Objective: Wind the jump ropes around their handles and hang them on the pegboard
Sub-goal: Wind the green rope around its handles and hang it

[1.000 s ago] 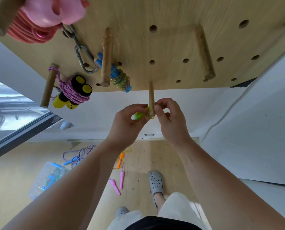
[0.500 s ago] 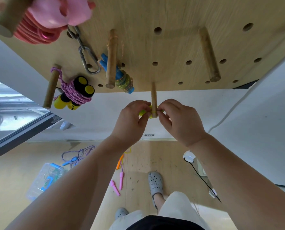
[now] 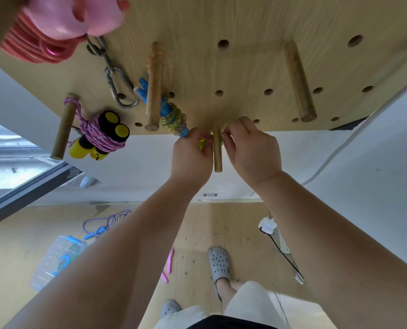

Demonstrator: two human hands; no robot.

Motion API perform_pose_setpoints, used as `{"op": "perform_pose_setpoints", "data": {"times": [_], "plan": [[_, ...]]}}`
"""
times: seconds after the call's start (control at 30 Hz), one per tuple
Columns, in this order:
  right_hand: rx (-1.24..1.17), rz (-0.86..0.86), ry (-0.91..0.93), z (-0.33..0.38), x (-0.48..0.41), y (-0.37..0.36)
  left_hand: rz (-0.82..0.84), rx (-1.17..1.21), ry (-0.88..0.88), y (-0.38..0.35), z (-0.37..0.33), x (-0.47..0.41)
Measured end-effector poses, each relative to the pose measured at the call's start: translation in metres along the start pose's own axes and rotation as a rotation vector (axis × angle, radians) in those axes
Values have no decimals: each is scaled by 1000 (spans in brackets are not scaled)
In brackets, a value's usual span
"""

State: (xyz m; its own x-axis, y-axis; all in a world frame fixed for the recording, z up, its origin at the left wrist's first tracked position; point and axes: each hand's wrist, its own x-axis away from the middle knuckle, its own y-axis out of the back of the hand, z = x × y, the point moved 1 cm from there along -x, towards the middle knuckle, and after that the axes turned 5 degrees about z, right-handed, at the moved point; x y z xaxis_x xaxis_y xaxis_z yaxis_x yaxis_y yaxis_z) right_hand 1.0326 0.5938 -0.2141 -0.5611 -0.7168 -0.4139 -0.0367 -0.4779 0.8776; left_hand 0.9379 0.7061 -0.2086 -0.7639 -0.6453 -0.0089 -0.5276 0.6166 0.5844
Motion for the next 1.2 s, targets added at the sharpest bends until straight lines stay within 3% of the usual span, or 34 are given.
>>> {"op": "perform_pose_setpoints", "data": {"times": [0.1, 0.33, 0.47, 0.67, 0.97, 1.2], "plan": [[-8, -27, 2, 1, -8, -2, -7, 55, 74, -1, -6, -3], [-321, 20, -21, -5, 3, 1, 25, 101, 116, 2, -3, 0], [-372, 10, -45, -7, -4, 4, -22, -61, -61, 5, -1, 4], [-168, 70, 230, -7, -14, 11, -85, -158, -211, 4, 8, 4], [-196, 31, 71, -6, -14, 2, -131, -109, -195, -2, 4, -9], [-182, -118, -52, -3, -17, -10, -258, 17, -17, -11, 5, -12]]}}
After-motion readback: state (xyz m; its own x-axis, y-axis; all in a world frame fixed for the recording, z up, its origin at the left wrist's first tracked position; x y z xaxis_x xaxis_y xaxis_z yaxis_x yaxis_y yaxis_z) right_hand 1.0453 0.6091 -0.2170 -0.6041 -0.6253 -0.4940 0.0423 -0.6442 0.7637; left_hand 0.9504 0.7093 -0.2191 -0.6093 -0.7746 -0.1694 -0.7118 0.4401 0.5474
